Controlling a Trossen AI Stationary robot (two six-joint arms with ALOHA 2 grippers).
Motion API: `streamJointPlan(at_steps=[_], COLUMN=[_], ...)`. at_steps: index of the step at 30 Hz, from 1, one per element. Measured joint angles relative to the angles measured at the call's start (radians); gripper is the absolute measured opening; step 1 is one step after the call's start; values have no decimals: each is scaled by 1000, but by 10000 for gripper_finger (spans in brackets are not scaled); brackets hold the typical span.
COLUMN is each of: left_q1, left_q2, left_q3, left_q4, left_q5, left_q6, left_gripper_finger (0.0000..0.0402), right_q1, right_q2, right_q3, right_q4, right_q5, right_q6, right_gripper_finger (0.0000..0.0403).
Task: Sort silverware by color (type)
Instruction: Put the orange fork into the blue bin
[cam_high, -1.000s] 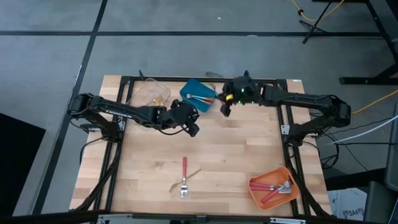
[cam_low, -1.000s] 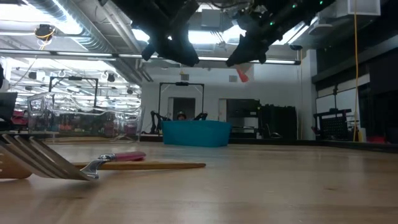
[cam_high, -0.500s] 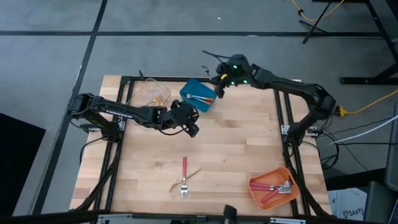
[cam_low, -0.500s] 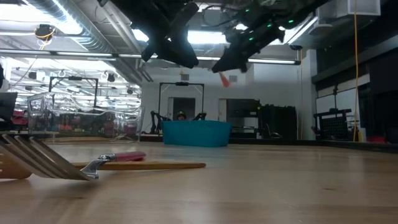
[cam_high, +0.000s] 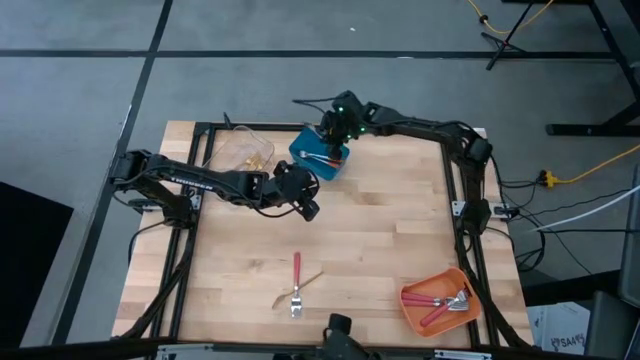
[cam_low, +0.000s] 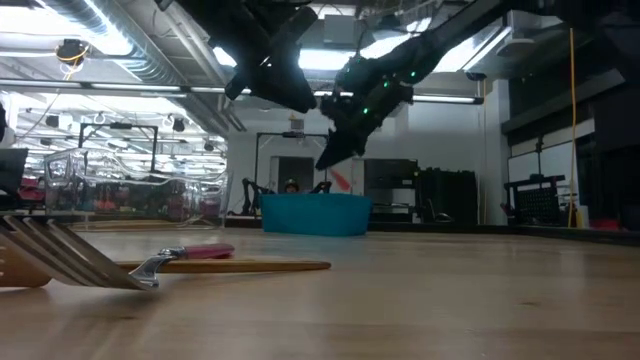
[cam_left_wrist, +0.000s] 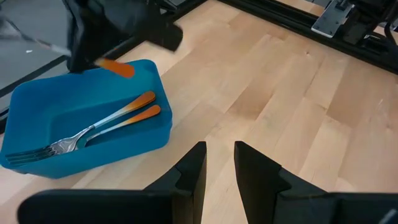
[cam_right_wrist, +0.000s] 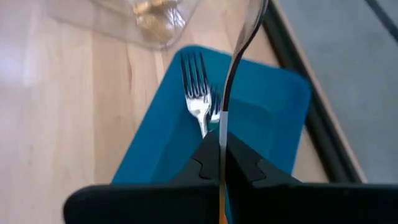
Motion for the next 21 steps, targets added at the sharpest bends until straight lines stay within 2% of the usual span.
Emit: streamJointPlan(at_steps=[11,21], left_q1=[0,0], left_q2=[0,0], left_q3=[0,0], left_q4=[-3,-2], left_q5=[0,0], left_q6=[0,0], left_gripper_finger=[76,76], right_q1=[0,1], right_q2=[85,102], right_q3=[0,0], right_q4=[7,-18], right_q5=[0,-18], right_q6=[-11,-185], right_gripper_finger=[0,0])
